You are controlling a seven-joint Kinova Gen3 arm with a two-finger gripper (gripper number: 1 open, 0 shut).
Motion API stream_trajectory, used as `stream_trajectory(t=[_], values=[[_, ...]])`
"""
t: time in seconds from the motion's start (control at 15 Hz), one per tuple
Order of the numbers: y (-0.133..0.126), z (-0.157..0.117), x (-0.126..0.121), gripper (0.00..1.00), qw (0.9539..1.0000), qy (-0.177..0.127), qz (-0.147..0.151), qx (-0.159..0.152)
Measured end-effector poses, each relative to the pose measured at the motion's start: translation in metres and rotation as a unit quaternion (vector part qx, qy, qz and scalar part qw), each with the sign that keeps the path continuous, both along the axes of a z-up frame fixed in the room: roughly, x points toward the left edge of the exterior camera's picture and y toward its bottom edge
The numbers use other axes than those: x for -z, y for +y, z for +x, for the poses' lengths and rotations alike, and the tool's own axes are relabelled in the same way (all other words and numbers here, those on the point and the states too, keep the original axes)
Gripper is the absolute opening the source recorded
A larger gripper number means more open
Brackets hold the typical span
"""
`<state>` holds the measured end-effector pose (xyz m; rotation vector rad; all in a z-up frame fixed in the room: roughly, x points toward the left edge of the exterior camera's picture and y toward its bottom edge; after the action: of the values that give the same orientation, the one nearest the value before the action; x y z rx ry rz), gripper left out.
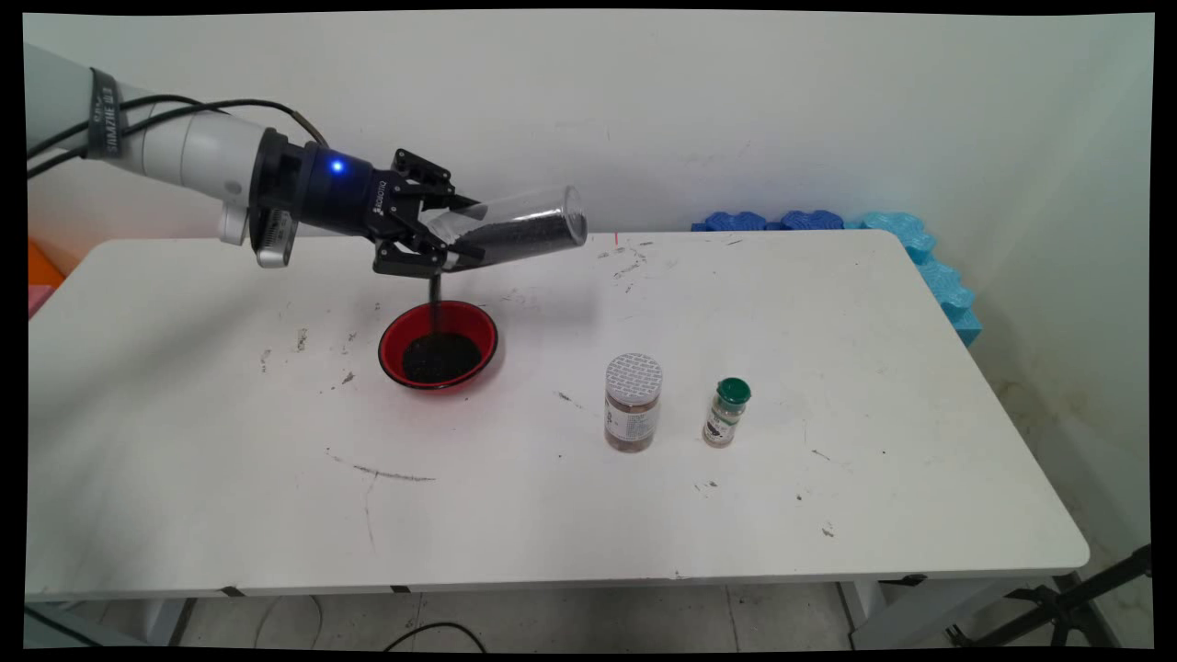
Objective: Pour the black seasoning powder in the red bowl
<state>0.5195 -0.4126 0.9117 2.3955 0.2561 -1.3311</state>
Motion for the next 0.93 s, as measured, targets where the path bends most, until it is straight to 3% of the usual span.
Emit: stream_trajectory(t=[0.93], values=[[0.0003,0.0034,0.0027,0.0,0.9988,-0.025,-0.031,0.029]])
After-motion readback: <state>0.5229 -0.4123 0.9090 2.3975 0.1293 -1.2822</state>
